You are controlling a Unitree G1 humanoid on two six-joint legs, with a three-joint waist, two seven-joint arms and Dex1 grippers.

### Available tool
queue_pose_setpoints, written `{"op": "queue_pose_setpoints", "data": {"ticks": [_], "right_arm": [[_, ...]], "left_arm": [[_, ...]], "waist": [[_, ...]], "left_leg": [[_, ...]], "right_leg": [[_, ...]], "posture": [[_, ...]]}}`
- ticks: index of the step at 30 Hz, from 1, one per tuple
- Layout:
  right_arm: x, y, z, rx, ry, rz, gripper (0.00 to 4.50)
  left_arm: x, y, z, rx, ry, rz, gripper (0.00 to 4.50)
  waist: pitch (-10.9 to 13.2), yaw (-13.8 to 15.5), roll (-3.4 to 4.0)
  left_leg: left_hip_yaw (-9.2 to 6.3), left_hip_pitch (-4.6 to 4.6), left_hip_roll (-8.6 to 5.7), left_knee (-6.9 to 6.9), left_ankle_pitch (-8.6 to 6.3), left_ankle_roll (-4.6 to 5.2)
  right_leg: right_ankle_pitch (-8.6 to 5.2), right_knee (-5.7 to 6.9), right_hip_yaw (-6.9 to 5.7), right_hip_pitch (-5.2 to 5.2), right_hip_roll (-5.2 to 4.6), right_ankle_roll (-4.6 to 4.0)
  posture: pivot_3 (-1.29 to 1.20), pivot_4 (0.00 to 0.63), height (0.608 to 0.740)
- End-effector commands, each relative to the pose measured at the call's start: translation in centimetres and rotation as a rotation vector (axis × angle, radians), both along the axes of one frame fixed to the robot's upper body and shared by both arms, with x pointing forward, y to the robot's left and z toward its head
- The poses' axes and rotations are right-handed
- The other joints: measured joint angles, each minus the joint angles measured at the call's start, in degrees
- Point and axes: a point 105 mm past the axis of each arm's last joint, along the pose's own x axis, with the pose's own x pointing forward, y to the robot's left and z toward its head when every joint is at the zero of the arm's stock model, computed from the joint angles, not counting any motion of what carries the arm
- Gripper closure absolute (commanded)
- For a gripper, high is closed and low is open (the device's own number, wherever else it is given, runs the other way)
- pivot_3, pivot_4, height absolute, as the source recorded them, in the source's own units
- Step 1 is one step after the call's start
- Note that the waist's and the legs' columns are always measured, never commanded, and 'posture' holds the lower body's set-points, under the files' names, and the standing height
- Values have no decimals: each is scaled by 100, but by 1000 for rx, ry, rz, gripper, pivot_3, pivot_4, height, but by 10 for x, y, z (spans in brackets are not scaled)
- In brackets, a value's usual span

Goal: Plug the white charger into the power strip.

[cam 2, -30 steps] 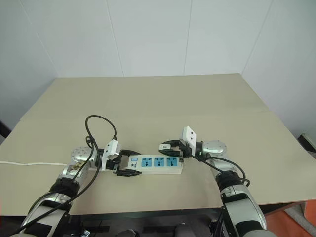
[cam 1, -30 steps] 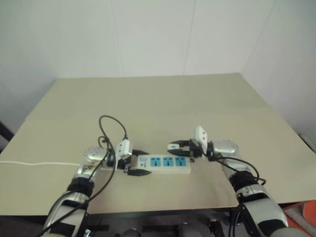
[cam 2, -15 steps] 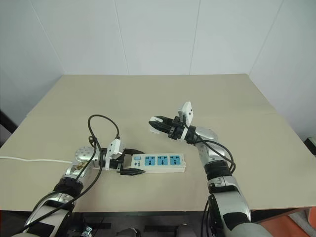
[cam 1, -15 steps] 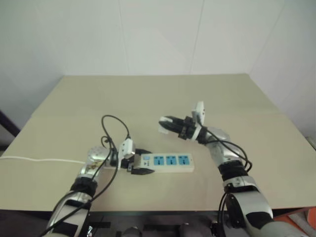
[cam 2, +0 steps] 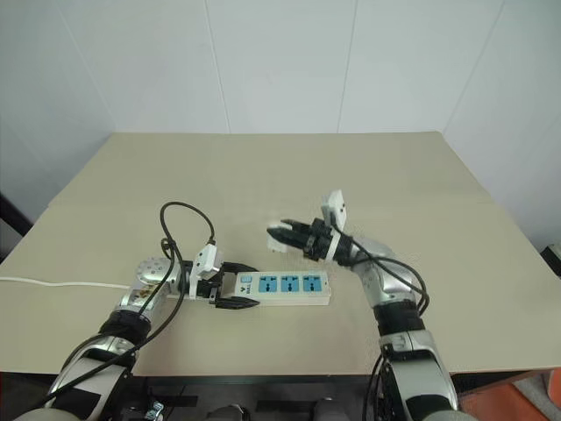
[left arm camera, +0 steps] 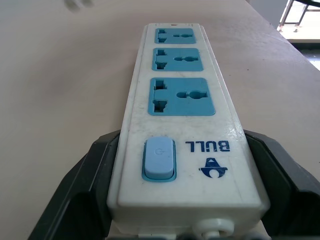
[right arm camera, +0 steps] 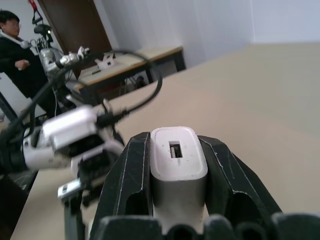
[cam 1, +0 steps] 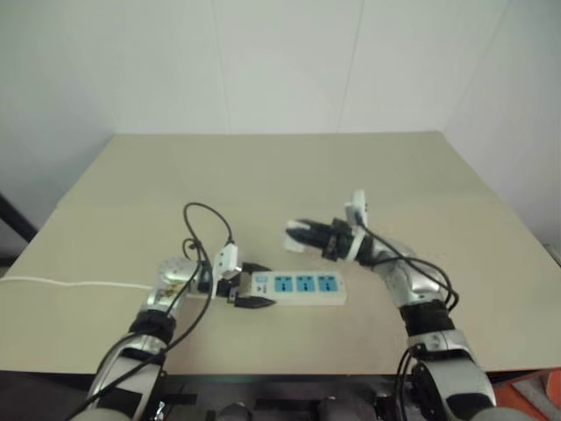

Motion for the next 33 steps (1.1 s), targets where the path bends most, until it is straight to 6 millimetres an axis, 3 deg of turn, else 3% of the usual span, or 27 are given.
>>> {"op": "queue_pose_setpoints", "data": {"ticks": [1, 20, 33], "right_arm": [[-11, 12, 10, -58, -166, 60, 3341], [-22, 22, -18, -164, -239, 134, 3341], [-25, 33, -22, -170, -249, 187, 3341]], "left_arm": [[1, -1, 0, 18, -10, -3, 1212], [2, 0, 0, 19, -11, 3, 1212], [1, 2, -1, 21, -11, 7, 1212]], "waist": [[0, -2, 0], [0, 1, 0], [0, -2, 0]], "left_leg": [[0, 0, 0, 0, 0, 0], [0, 3, 0, 1, 0, 0], [0, 7, 1, 0, 0, 0]], "right_leg": [[-1, 0, 0, 0, 0, 1], [-3, -1, -1, 2, 0, 5], [-3, -1, -1, 6, 1, 5]], "posture": [[0, 150, 740], [0, 150, 740], [0, 150, 740]]}}
